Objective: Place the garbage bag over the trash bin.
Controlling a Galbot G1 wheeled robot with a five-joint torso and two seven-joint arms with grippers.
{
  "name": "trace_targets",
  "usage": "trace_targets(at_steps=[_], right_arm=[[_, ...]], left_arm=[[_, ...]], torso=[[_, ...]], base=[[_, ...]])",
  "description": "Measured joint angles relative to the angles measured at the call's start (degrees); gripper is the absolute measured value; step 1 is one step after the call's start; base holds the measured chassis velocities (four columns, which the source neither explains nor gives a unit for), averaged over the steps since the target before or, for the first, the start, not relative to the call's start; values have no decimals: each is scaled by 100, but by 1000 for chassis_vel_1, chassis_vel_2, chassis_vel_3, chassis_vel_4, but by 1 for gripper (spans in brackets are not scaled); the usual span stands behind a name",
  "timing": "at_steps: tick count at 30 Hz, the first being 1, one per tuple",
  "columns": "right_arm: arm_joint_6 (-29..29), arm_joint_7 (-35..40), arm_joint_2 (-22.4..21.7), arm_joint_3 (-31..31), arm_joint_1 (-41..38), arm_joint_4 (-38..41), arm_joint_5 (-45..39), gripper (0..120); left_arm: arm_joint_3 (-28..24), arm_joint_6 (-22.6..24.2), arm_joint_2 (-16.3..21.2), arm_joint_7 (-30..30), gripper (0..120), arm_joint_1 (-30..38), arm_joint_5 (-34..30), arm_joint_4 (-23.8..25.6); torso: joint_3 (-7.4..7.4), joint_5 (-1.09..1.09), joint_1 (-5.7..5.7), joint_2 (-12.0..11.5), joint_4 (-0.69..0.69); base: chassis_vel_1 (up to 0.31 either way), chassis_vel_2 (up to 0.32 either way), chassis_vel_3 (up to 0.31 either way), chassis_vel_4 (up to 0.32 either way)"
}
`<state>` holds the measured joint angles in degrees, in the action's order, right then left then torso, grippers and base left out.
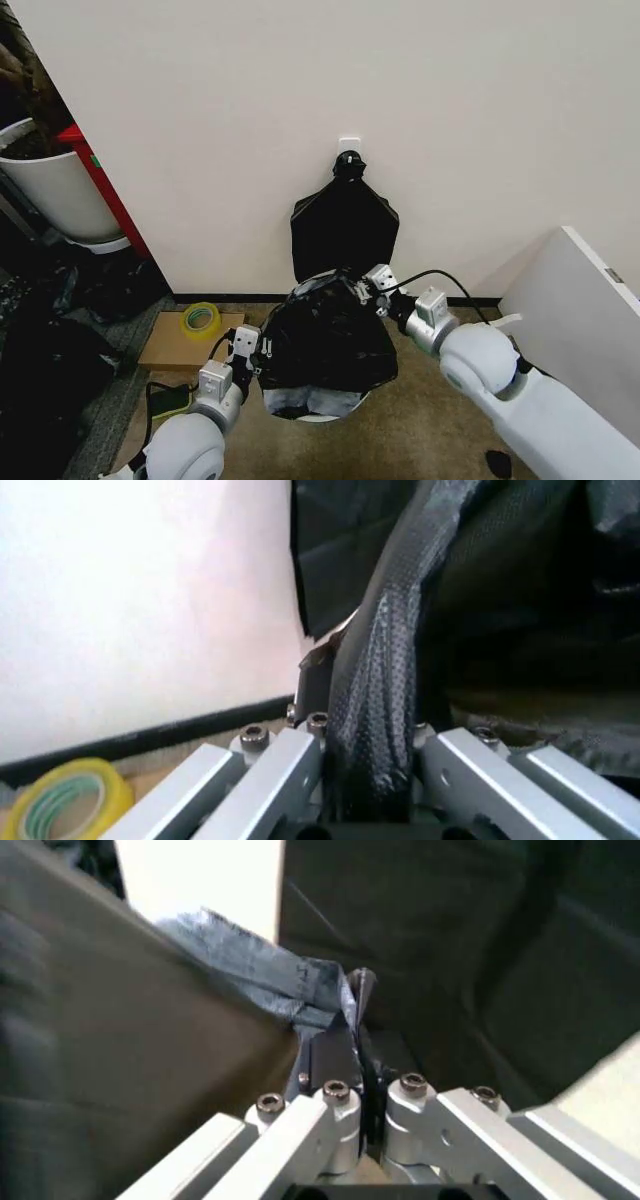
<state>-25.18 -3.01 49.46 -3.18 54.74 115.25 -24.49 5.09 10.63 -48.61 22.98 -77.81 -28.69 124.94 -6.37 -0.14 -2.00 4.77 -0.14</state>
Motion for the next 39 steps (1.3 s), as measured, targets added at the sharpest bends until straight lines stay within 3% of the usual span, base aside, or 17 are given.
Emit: trace_targets(at_steps=[7,13,20,30,35,39], right_arm=[[65,-152,-138,-191,77,-247,-70,0],[463,-637,-487,-503,693,-148,-131,0],[465,-567,-437,-570,911,58,-478,0],[370,2,-433,-1009,990,224,-1382,38],[422,14,-458,-1273,1112,389,-1381,54],[728,-121,-526,-1682,1569,811,-866,69]], left_arm=[[32,-177,25,-49,1,-52,4,10],[126,3,-107,411,1,83,-1214,129],[144,131,-129,592,1,210,-1845,262],[279,189,16,483,1,-165,-1774,452],[494,276,-8,501,1,-305,-1856,455],[664,521,11,605,1,-203,-2218,365]], torso=[[0,0,0,0,2],[0,0,1,1,0],[0,1,1,1,1],[0,0,1,1,1],[0,0,1,1,2],[0,0,1,1,2]], base=[[0,0,0,0],[0,0,0,0],[0,0,0,0],[0,0,0,0],[0,0,0,0],[0,0,0,0]])
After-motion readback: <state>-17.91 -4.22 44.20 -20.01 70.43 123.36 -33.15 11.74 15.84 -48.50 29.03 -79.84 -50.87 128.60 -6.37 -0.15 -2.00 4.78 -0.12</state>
